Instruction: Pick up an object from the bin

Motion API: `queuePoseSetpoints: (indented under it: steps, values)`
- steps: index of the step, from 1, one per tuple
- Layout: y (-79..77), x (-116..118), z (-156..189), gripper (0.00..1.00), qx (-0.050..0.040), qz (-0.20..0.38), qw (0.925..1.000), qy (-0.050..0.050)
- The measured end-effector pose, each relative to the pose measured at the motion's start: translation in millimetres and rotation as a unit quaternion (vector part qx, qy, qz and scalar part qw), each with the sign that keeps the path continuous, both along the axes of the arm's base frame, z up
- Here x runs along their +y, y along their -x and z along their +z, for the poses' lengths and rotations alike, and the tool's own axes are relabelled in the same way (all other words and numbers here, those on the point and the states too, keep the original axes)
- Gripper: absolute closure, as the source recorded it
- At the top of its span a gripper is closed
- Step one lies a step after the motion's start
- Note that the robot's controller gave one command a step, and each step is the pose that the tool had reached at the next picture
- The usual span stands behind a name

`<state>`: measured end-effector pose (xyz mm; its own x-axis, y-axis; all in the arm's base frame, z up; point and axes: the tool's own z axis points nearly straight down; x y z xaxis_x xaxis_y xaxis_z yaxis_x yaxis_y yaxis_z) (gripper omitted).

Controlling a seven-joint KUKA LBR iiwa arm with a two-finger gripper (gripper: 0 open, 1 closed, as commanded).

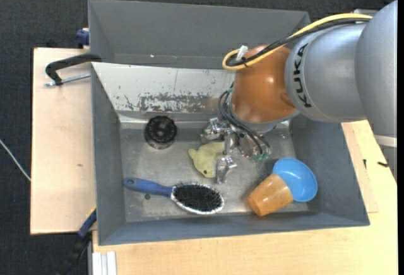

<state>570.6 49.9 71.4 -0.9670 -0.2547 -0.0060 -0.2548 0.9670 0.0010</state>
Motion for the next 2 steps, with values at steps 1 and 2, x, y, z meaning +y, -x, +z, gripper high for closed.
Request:
queuePoseSetpoints:
  steps: [1,2]
  values:
    - [-2.1,0.1,3.1,1.00,-0.0031,-0.001,1.0000,-0.001]
    - [1.4,34.5,203.9,1.00,-0.0055,0.117,0.9931,0.001]
